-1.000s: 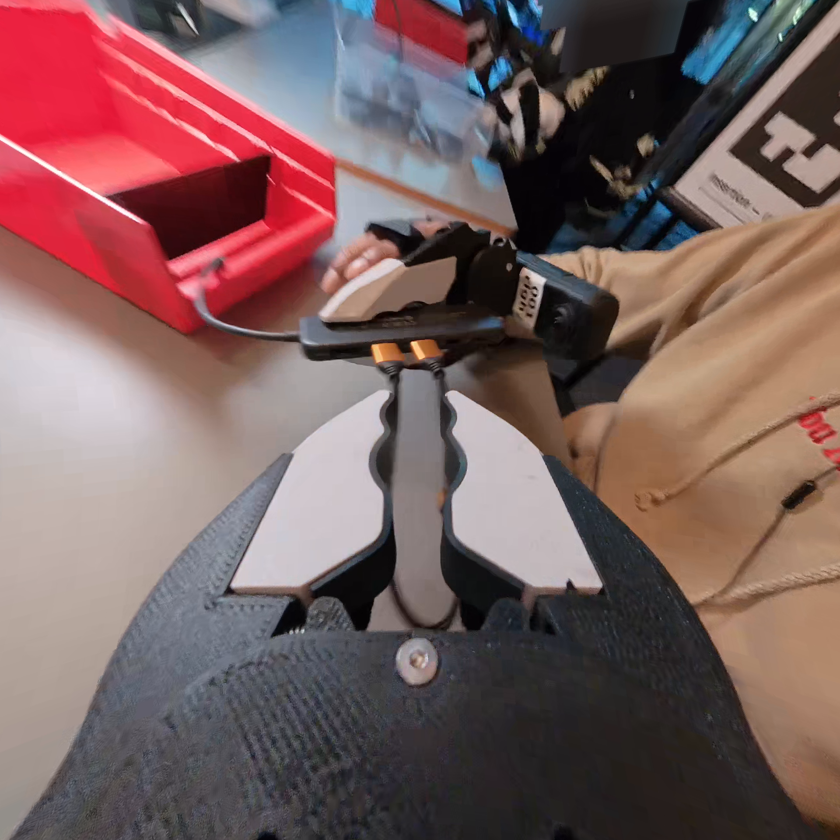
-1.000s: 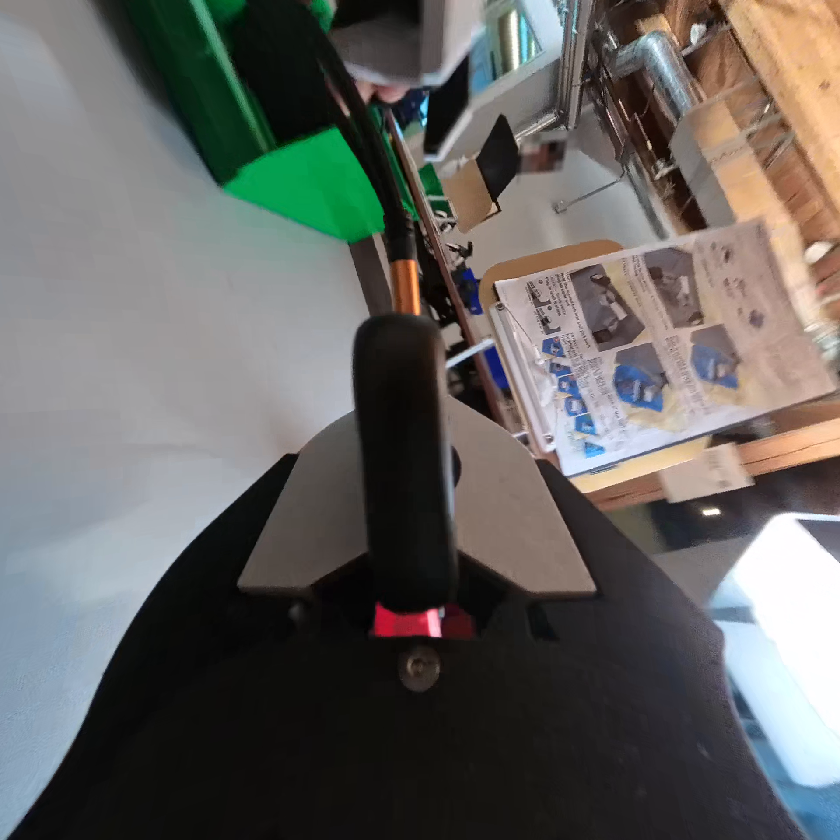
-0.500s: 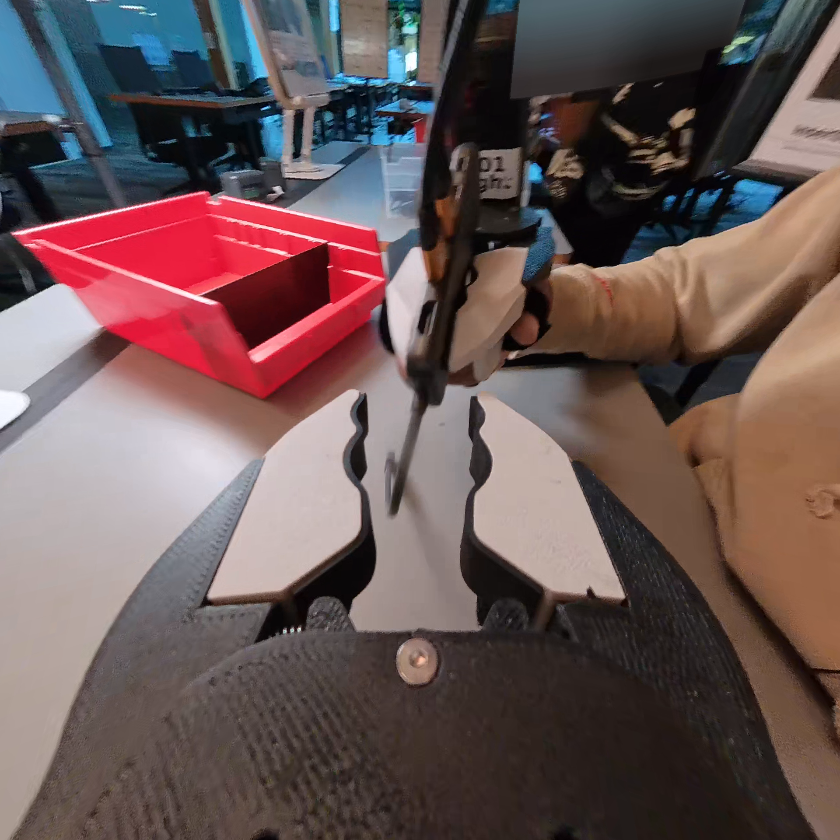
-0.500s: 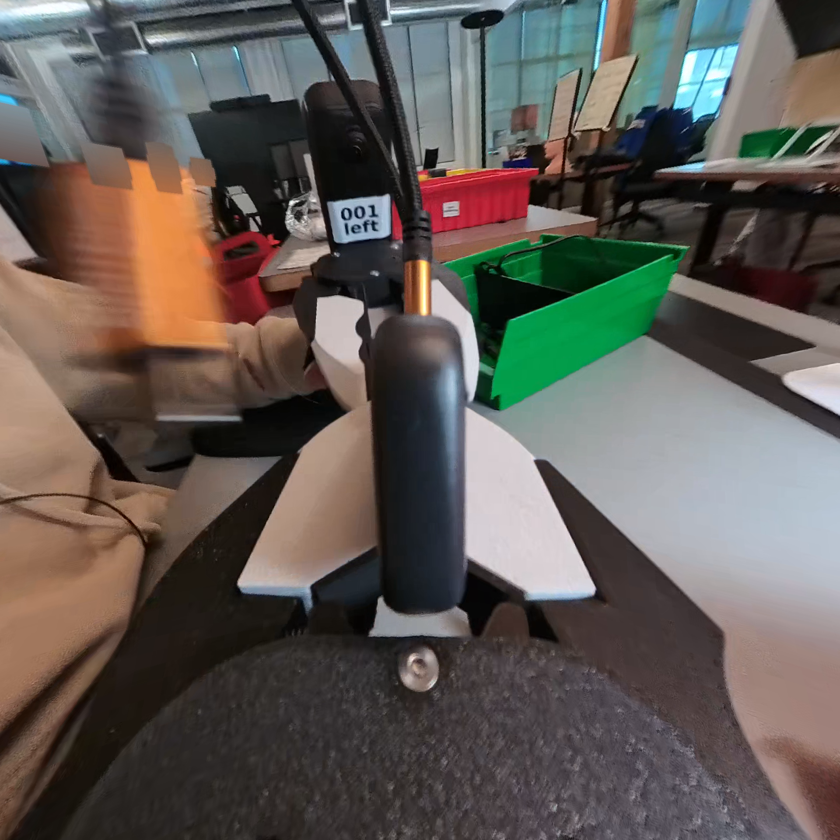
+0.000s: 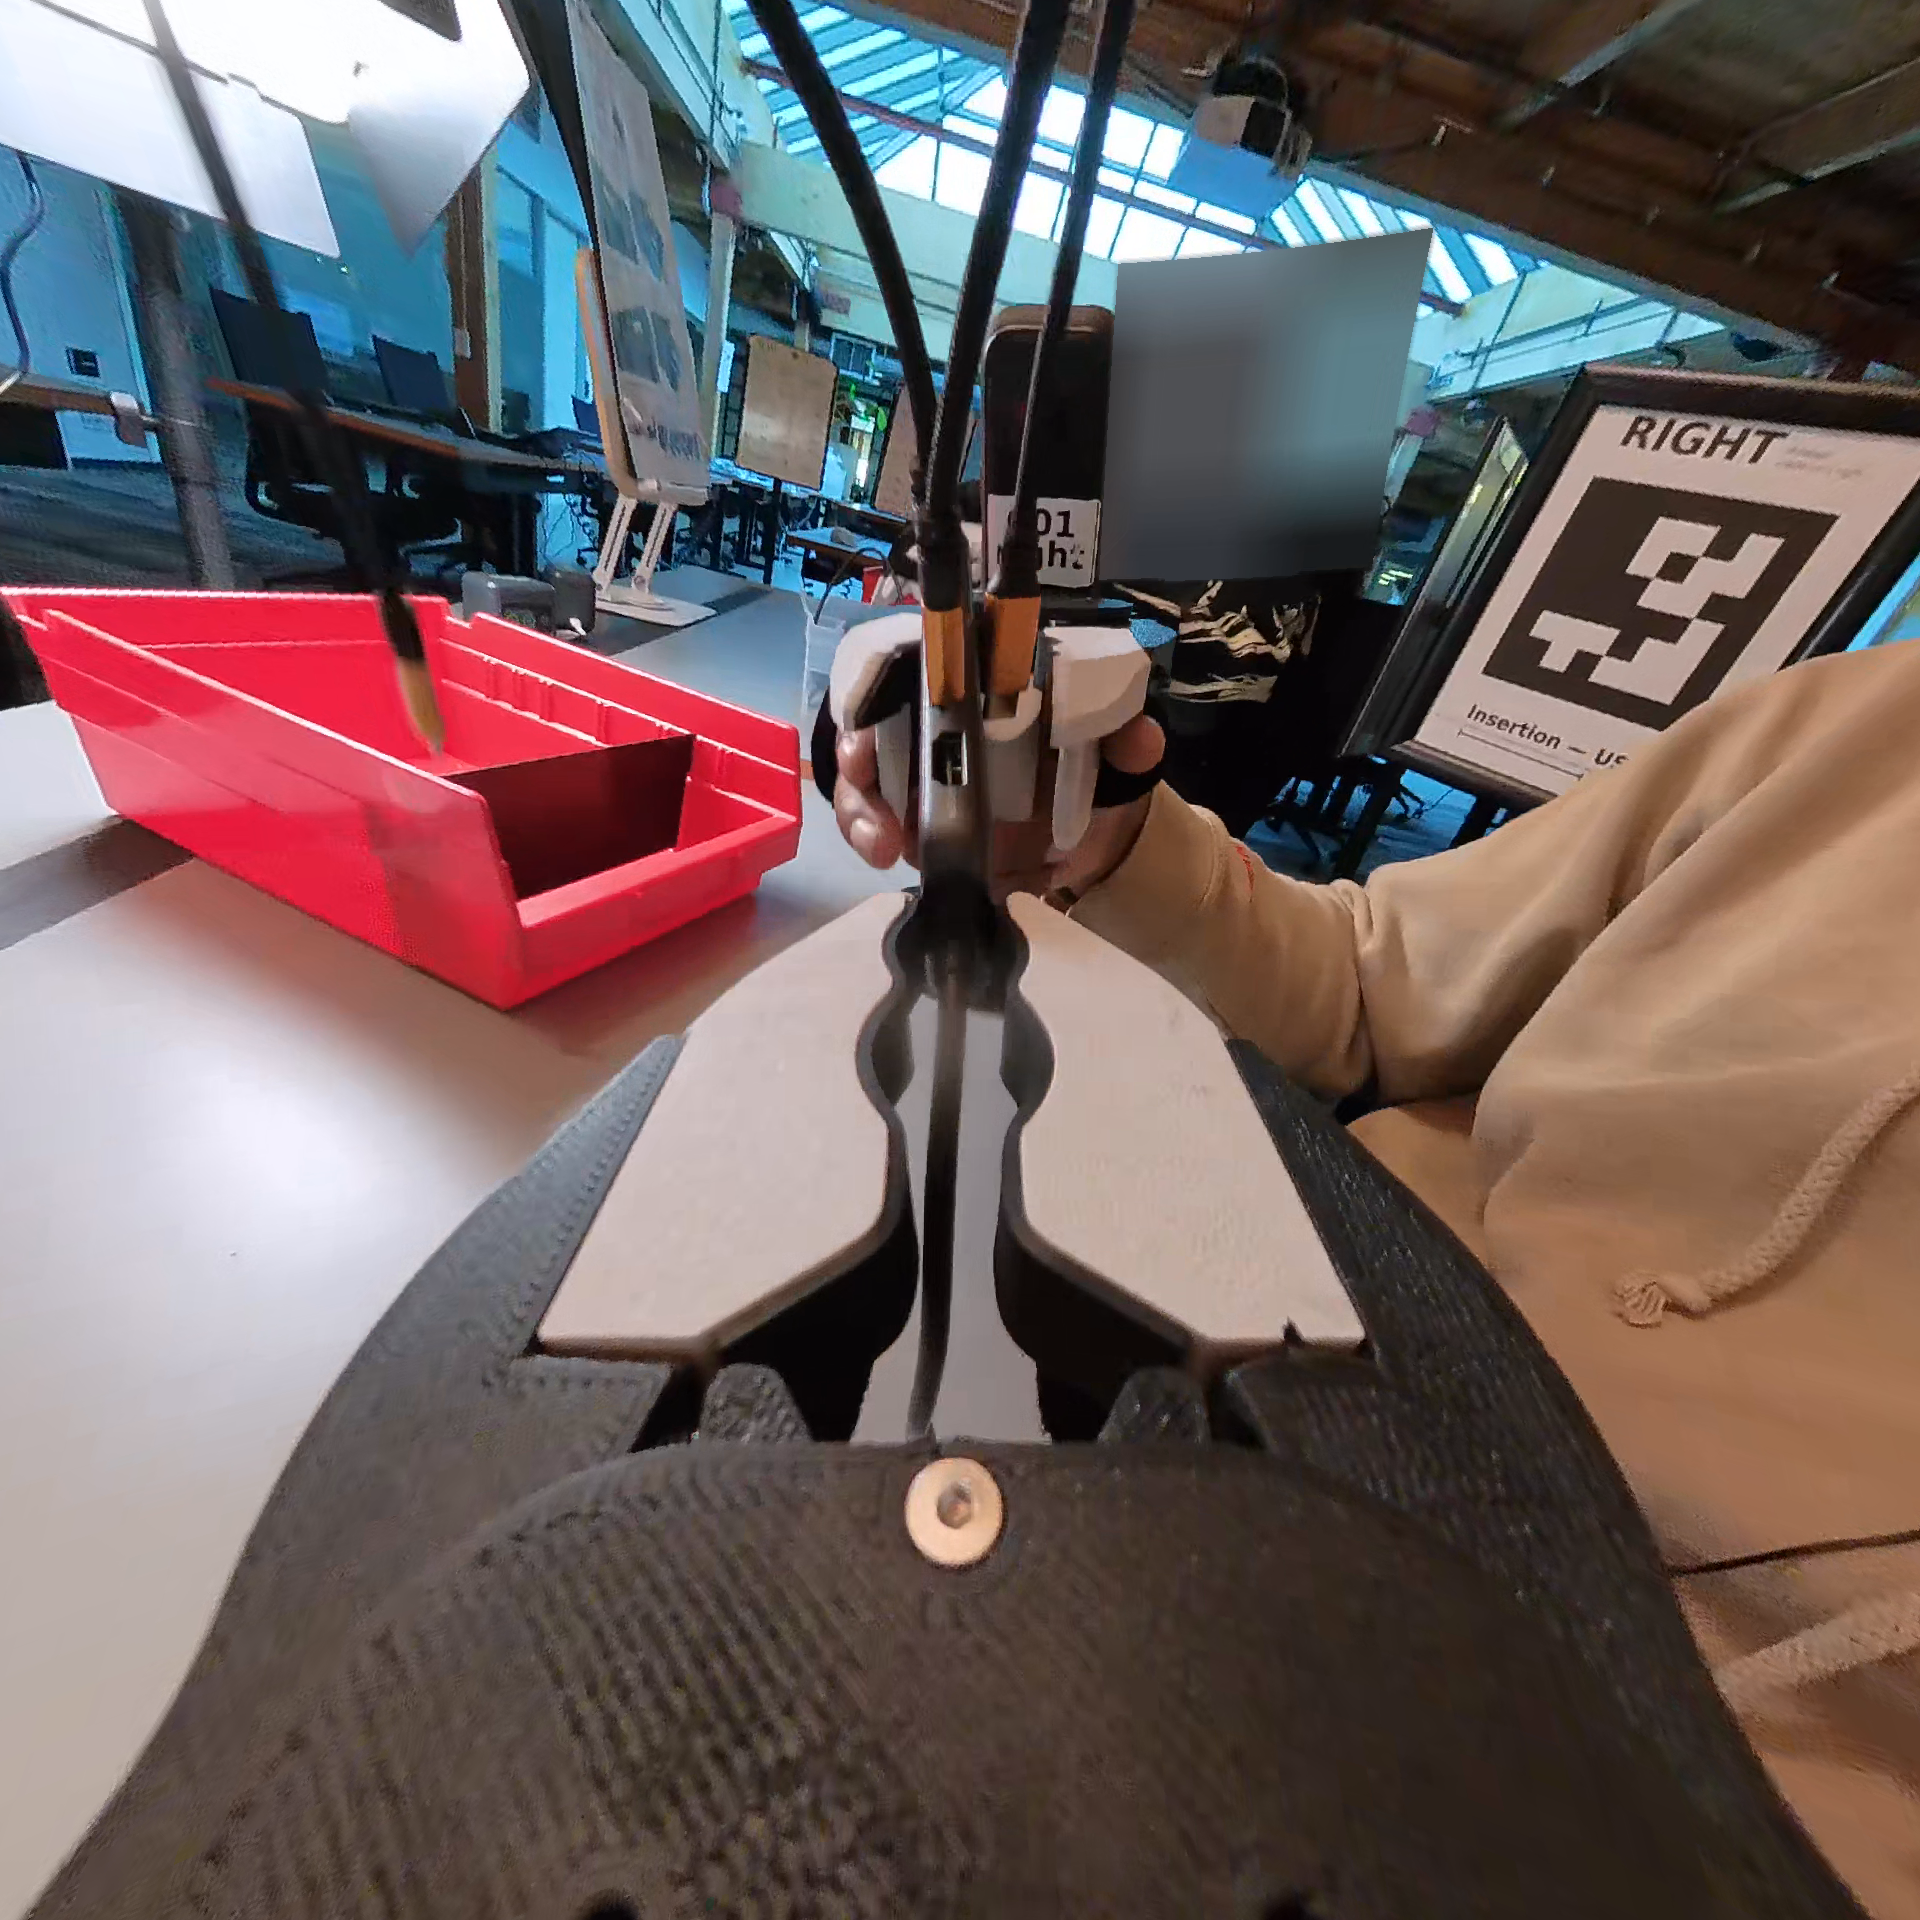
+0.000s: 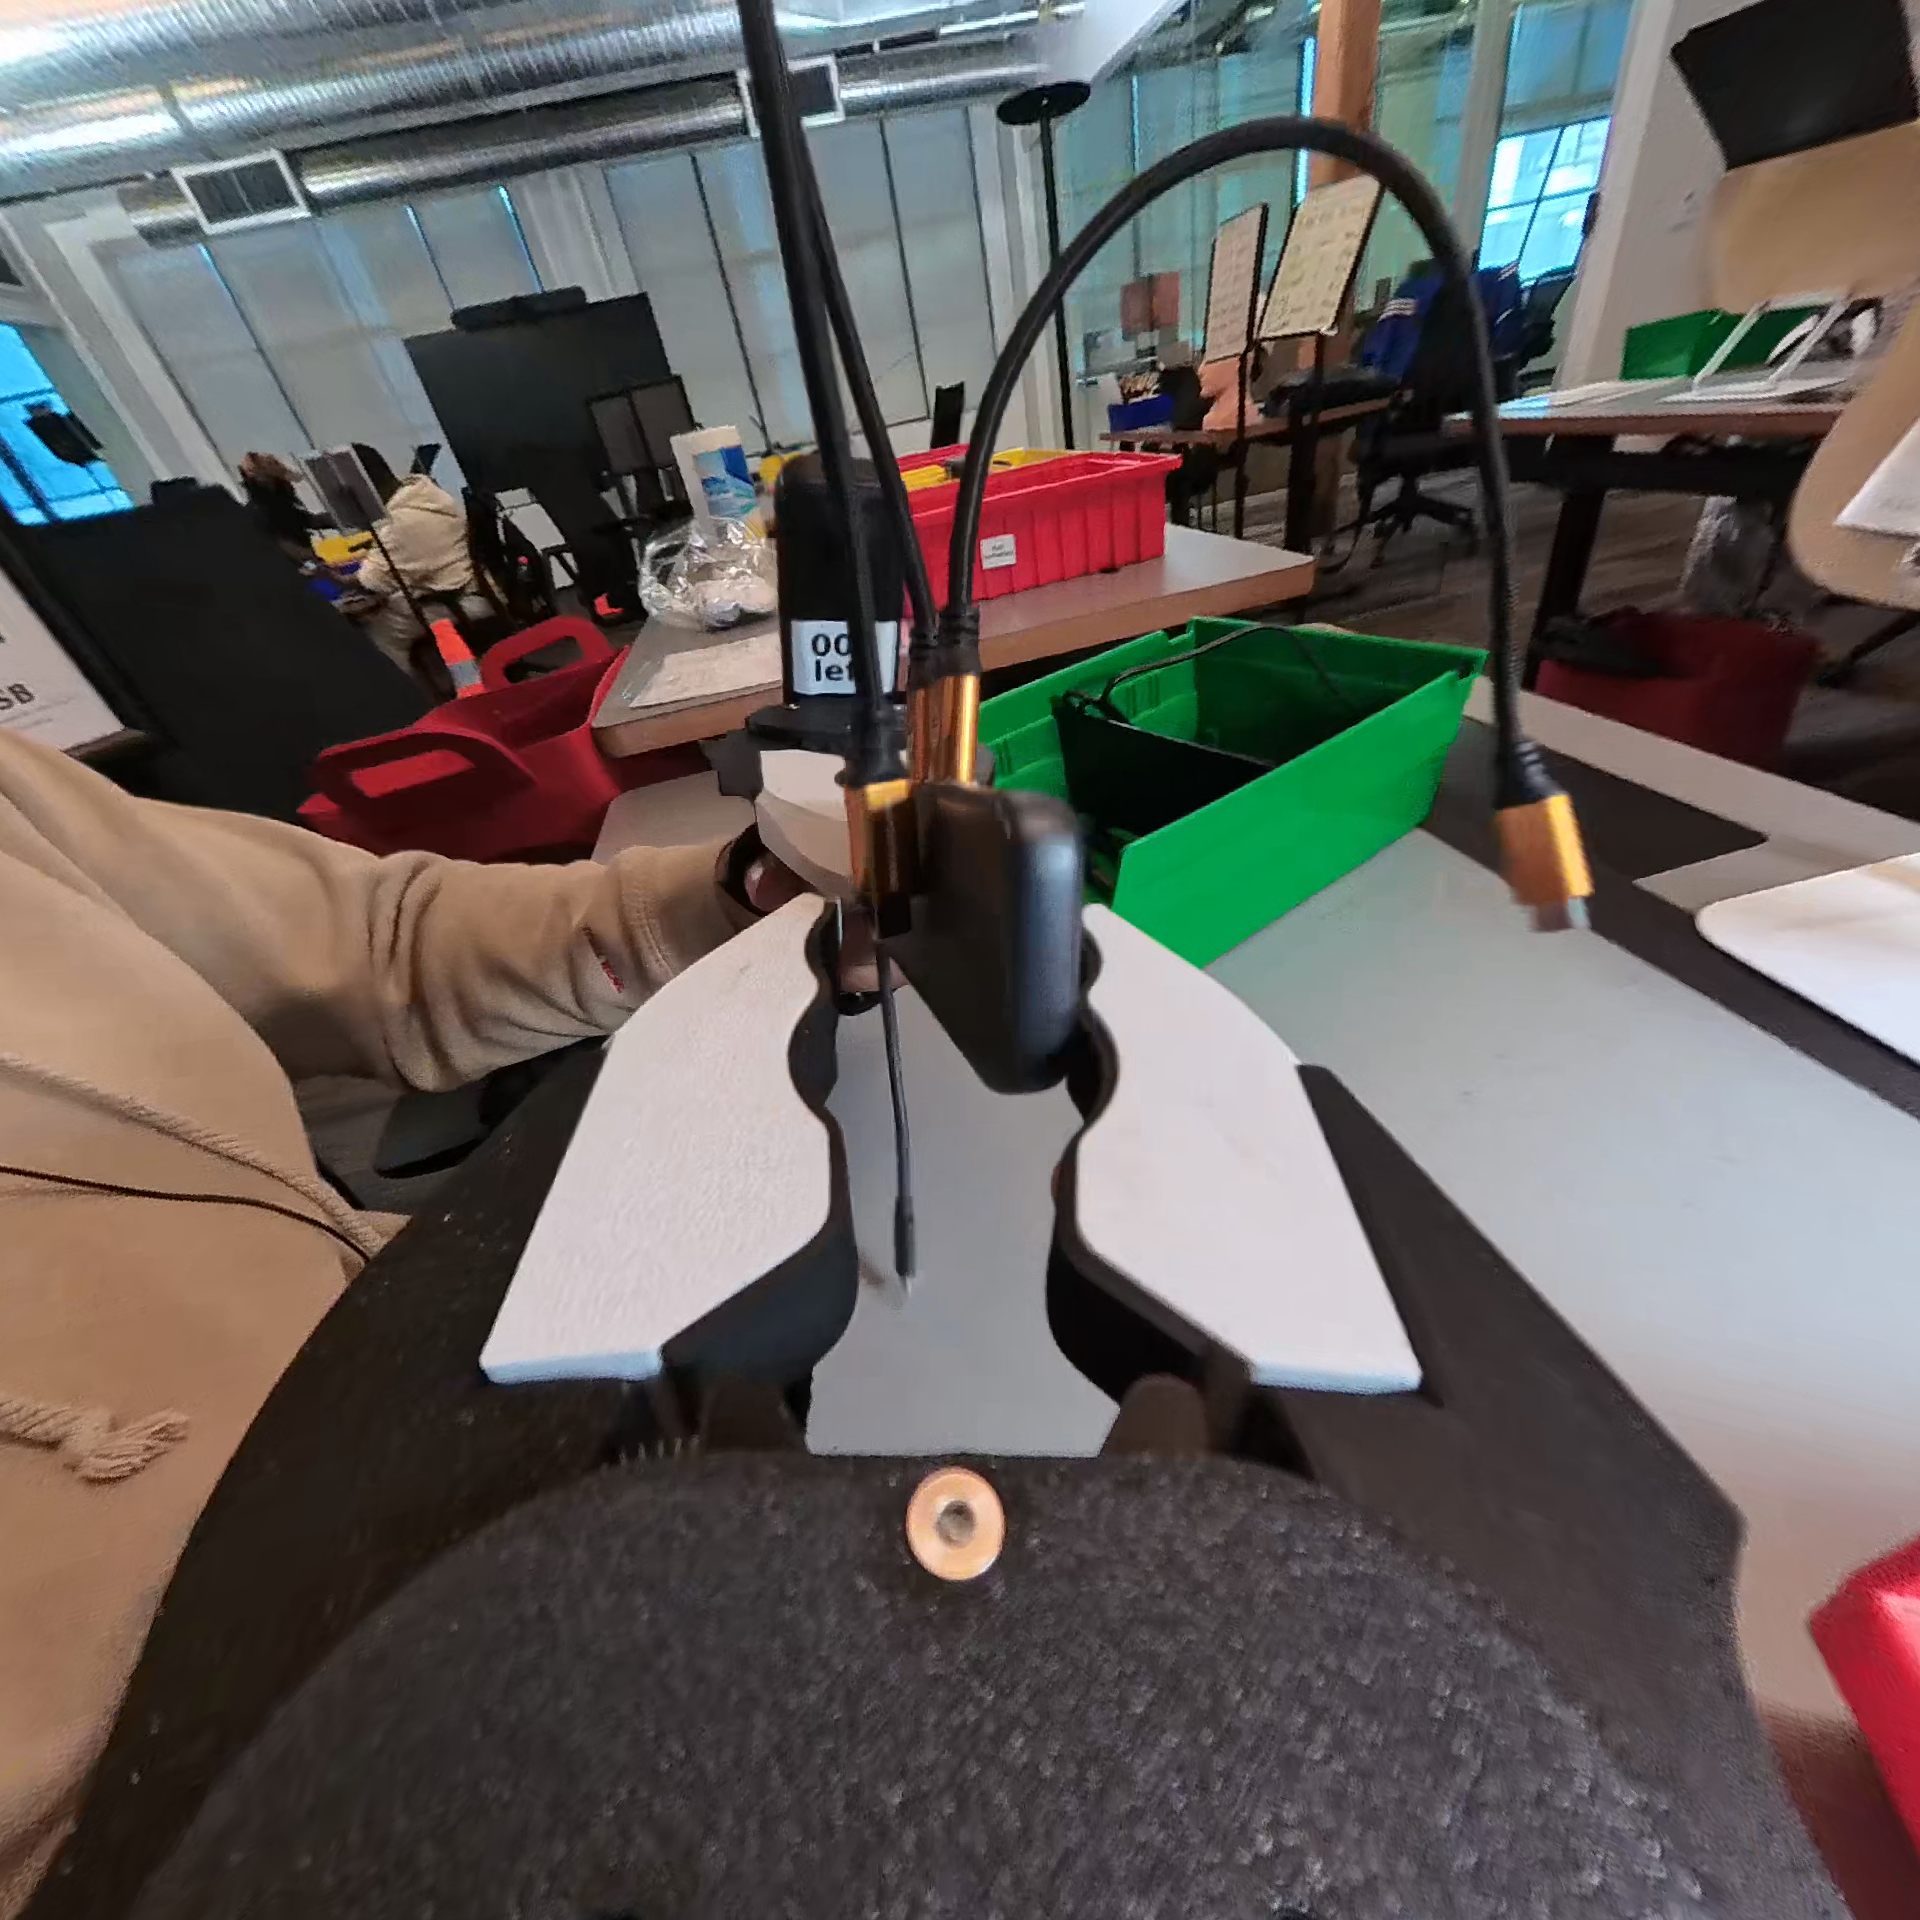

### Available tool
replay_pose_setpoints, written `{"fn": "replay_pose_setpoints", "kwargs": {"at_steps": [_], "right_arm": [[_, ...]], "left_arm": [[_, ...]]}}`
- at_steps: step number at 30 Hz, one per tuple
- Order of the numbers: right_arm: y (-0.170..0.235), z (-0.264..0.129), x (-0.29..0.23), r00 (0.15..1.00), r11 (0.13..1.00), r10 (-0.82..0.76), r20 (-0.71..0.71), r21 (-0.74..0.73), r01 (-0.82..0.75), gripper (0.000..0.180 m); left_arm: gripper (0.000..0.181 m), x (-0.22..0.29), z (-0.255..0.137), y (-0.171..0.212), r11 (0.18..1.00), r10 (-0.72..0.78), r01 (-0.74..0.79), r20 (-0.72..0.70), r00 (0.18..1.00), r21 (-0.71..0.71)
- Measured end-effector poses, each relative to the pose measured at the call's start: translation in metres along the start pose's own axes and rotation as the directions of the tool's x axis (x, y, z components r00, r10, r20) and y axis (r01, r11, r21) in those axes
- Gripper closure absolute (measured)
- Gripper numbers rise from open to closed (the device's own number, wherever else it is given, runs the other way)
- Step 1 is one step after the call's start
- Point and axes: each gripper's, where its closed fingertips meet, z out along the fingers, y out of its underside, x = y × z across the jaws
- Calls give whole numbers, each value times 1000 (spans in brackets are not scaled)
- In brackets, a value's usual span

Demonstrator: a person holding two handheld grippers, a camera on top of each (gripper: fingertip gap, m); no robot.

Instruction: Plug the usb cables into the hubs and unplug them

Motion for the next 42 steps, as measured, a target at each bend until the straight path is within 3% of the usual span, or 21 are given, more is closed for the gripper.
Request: {"fn": "replay_pose_setpoints", "kwargs": {"at_steps": [3,5,9,15,19,24,30,33,36,39,42], "right_arm": [[-6,-6,2,999,999,-34,-39,-31,32,142],[-4,-9,4,995,995,-63,-72,-81,57,161],[-11,-13,-13,994,979,-105,-24,-179,99,166],[-75,-61,-4,930,934,-307,-203,-252,253,168],[-121,-106,35,836,897,-404,-371,-341,282,168],[-161,-149,104,702,869,-474,-532,-411,275,167],[-178,-167,194,620,898,-439,-651,-328,292,167],[-169,-172,232,617,926,-368,-696,-216,309,167],[-124,-178,270,627,961,-276,-729,-190,202,167],[-57,-187,301,597,945,-281,-752,-325,35,167],[-3,-196,318,558,859,-375,-740,-504,-92,167]], "left_arm": [[169,-1,-4,-2,1000,-10,10,5,1000,16],[169,-1,-5,-4,999,-25,25,-3,1000,31],[168,3,-4,-7,999,-5,5,-2,1000,45],[146,-11,-20,-15,993,89,-103,178,980,66],[147,-19,-29,1,988,148,-156,270,951,6],[148,-16,-24,21,986,167,-156,275,947,-62],[149,-19,-21,33,978,199,-171,278,940,-122],[149,-20,-22,33,975,210,-178,283,936,-133],[151,-21,-24,32,973,221,-187,292,931,-138],[151,-23,-27,30,973,222,-191,301,928,-128],[154,-26,-29,29,975,211,-177,309,927,-134]]}}
